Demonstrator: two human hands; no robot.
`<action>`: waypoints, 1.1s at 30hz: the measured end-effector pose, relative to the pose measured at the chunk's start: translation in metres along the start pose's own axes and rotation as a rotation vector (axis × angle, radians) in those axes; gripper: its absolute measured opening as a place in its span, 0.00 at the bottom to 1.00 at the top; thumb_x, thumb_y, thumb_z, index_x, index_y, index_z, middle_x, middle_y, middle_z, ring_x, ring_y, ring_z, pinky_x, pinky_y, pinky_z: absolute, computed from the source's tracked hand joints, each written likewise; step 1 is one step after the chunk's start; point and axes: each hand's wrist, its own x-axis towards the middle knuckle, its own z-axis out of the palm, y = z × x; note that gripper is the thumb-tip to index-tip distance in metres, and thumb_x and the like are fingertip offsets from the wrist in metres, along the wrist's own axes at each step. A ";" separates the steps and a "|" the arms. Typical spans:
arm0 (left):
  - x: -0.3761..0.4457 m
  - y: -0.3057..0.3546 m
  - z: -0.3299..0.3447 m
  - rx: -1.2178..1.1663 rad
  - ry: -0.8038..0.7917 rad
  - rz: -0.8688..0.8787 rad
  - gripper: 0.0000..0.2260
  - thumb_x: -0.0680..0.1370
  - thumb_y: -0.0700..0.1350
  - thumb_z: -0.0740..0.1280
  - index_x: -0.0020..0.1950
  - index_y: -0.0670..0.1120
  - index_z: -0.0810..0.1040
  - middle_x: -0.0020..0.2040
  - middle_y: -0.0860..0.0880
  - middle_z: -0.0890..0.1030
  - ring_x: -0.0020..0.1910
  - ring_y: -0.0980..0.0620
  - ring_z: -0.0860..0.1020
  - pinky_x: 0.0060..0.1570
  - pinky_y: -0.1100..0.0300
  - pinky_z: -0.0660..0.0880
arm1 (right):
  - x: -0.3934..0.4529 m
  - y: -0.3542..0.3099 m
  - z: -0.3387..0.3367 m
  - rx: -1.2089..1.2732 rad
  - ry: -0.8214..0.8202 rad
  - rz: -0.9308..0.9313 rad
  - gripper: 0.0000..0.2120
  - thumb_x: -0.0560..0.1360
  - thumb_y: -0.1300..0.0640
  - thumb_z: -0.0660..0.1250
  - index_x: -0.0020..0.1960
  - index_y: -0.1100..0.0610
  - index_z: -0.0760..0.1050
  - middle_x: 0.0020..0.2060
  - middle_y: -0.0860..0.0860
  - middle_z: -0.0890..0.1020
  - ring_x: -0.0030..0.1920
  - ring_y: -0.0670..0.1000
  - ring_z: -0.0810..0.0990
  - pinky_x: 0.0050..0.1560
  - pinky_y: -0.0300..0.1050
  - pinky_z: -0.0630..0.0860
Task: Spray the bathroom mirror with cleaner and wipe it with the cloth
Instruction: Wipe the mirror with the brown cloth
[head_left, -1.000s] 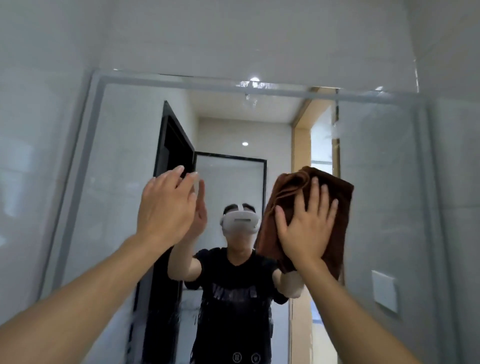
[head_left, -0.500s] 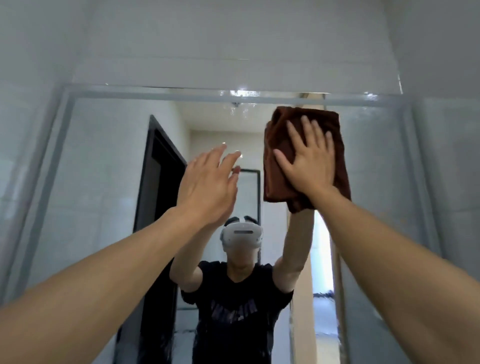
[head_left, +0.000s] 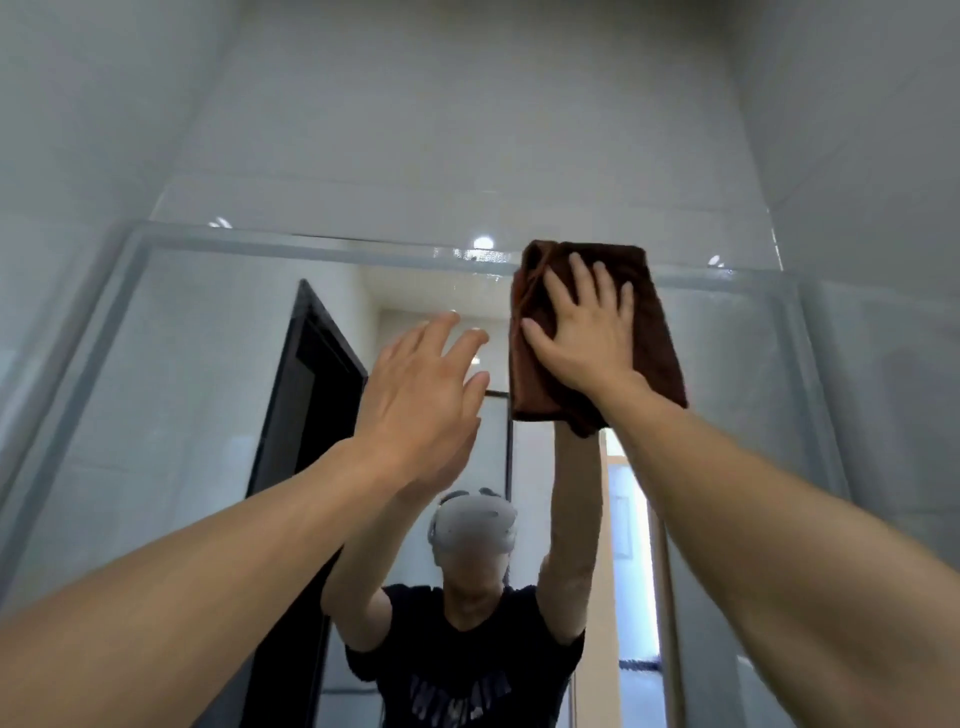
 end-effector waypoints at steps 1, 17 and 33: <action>0.000 0.001 -0.001 -0.007 0.007 -0.001 0.18 0.82 0.53 0.57 0.72 0.53 0.70 0.74 0.47 0.69 0.72 0.47 0.69 0.70 0.49 0.66 | 0.007 -0.018 0.001 0.004 -0.014 -0.090 0.34 0.77 0.36 0.57 0.80 0.44 0.57 0.82 0.53 0.53 0.81 0.59 0.49 0.79 0.65 0.43; 0.047 0.062 0.062 -0.018 0.049 -0.008 0.22 0.81 0.57 0.58 0.76 0.55 0.67 0.77 0.48 0.66 0.73 0.46 0.67 0.72 0.48 0.64 | 0.008 0.170 -0.017 -0.019 0.064 0.152 0.32 0.79 0.33 0.51 0.80 0.44 0.58 0.82 0.50 0.54 0.82 0.54 0.49 0.80 0.60 0.43; -0.008 0.072 0.023 -0.094 -0.048 -0.033 0.22 0.83 0.56 0.54 0.77 0.54 0.65 0.78 0.45 0.65 0.73 0.41 0.67 0.73 0.43 0.61 | -0.180 0.041 0.019 0.000 0.048 0.007 0.32 0.77 0.33 0.57 0.78 0.44 0.64 0.82 0.51 0.56 0.82 0.56 0.51 0.78 0.65 0.48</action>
